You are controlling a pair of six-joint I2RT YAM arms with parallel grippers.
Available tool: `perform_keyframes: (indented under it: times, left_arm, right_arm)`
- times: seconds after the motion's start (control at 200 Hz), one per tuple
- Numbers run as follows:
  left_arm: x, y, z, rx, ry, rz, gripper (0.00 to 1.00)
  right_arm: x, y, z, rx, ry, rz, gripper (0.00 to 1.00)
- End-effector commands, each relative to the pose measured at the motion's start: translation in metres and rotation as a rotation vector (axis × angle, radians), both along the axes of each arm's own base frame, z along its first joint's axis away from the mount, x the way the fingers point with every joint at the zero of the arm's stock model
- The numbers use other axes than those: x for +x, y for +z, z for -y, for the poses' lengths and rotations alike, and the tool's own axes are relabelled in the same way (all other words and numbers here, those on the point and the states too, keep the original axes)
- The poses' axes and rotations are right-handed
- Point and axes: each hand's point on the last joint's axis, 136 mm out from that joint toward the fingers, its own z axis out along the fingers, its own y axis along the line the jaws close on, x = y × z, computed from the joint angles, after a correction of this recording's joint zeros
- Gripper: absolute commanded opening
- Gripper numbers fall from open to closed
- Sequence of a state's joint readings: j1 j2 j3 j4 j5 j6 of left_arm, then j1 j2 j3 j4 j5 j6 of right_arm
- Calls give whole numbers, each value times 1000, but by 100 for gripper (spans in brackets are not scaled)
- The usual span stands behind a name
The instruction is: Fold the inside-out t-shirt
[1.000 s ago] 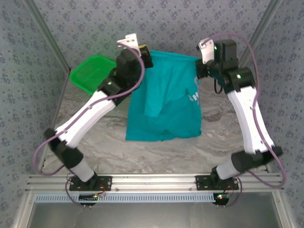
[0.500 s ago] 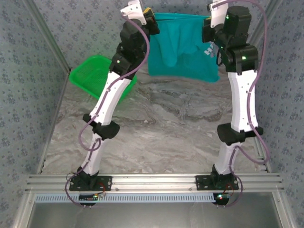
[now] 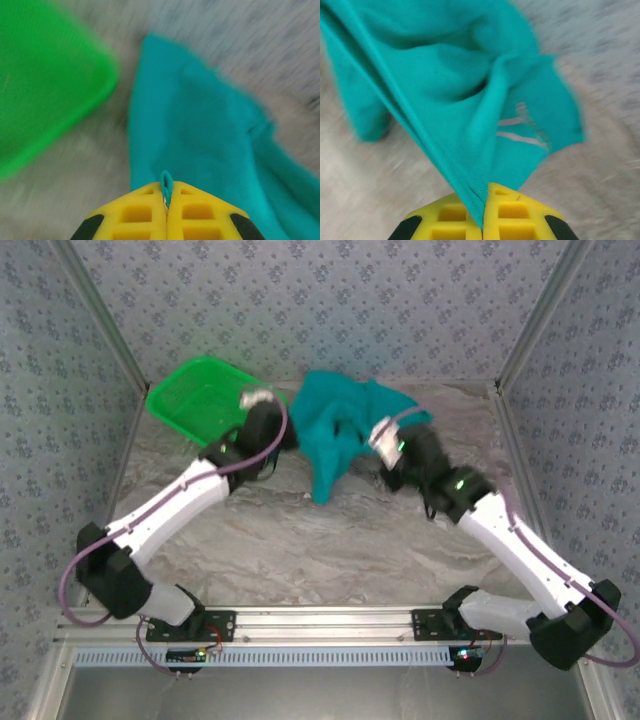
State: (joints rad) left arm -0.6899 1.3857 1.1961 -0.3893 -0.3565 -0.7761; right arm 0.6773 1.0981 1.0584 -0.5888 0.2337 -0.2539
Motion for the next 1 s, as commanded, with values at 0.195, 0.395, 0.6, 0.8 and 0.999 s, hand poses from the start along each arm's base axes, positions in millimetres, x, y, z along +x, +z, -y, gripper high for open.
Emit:
perform_keyframes:
  times: [0.195,0.395,0.6,0.8,0.999]
  left_arm:
    - [-152,-148,-121,-369,454,-293,82]
    - [-158,-103,-142,-367,326,-66,97]
    - [-128,-73,-105,-87,100,-116,100]
    - [-113,-98,3,13,-337,-316,93]
    - [-151,-155,51,157,-479,-471,79]
  right_arm:
    - [-139,-96,-58,-125,334,-141,38]
    - [-136,-84,-65,-163,420,-174,47]
    - [-97,-63,-63,72,285,-262,48]
    - [-43,-102,-36,345,-295,-463,47]
    - [-62,-157,-38,299,-460,-609,48]
